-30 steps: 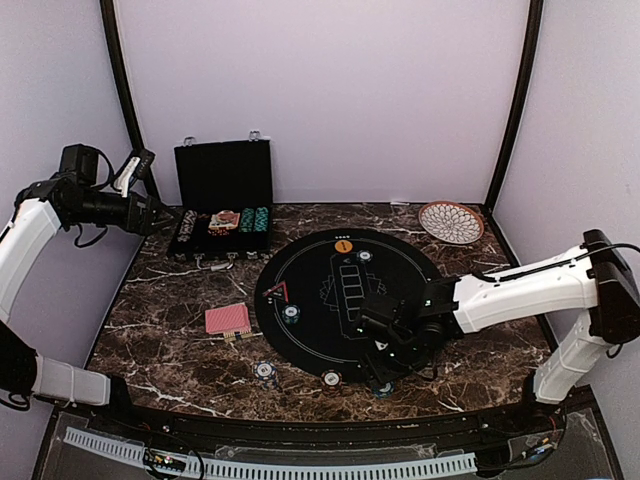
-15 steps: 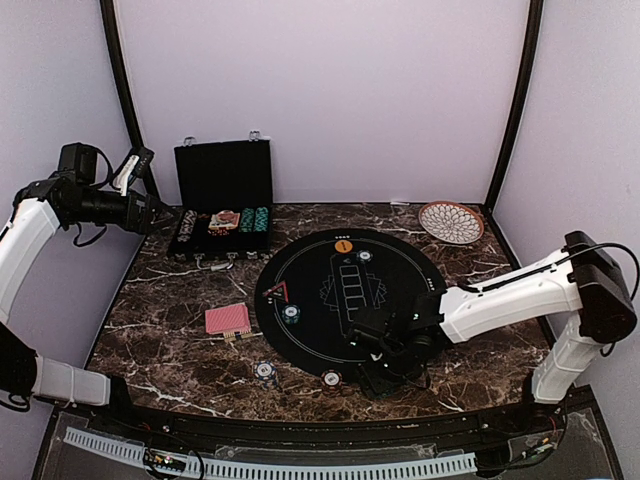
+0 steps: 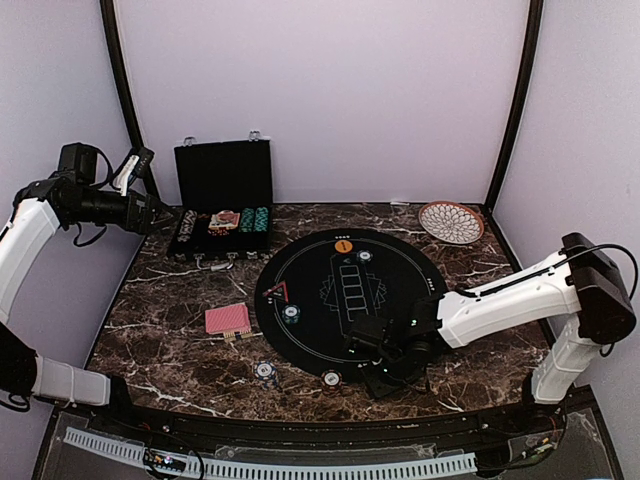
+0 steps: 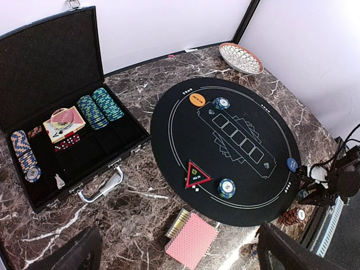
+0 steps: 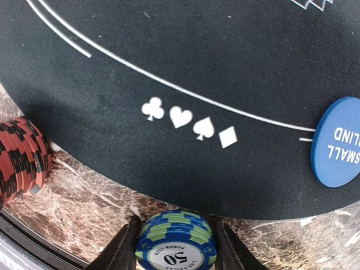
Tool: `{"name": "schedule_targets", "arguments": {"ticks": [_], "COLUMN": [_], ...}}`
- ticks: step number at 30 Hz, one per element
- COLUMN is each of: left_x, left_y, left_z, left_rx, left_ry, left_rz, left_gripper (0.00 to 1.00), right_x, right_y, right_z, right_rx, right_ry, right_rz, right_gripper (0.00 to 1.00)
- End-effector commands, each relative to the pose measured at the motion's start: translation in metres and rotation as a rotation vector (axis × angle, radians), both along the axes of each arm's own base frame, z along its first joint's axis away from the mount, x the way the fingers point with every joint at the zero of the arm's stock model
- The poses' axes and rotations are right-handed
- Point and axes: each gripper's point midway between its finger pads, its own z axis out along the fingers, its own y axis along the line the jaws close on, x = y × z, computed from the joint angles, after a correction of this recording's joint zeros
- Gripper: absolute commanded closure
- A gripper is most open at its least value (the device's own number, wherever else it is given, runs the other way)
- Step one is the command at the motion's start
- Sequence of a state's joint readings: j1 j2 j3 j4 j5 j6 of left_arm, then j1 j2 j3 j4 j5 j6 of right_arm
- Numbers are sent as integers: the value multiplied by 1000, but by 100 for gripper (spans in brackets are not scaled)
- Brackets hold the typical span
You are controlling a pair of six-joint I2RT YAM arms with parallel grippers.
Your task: Distribute texas hold em gaming equipment
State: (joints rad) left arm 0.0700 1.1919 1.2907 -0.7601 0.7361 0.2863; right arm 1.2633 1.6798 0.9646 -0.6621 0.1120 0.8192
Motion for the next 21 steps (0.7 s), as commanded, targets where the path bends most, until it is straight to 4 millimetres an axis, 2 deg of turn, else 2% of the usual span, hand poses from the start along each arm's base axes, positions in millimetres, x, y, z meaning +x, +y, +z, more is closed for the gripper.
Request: {"name": "schedule_targets", "arguments": {"ticks": [1, 8, 12, 18, 21], "left_x": [-8, -8, -8, -7, -7], "left_y": [-1, -1, -2, -2, -2], "left_z": [12, 12, 12, 13, 13], "left_rx": [1, 1, -1, -5, -6], "left_ry": [-29, -31, -29, -29, -29], "left_rz": [-14, -14, -16, -16, -15], "left_gripper": [1, 1, 1, 1, 1], "right_x": [-1, 6, 13, 38, 54], "right_y": [-5, 0, 5, 4, -9], "right_z": [-1, 17, 39, 78, 87], "right_rx": [-32, -17, -2, 66, 69], "right_ry": [-16, -49, -82, -135, -156], "right_rz": [6, 10, 13, -32, -66], "right_gripper": [60, 76, 83, 83, 84]}}
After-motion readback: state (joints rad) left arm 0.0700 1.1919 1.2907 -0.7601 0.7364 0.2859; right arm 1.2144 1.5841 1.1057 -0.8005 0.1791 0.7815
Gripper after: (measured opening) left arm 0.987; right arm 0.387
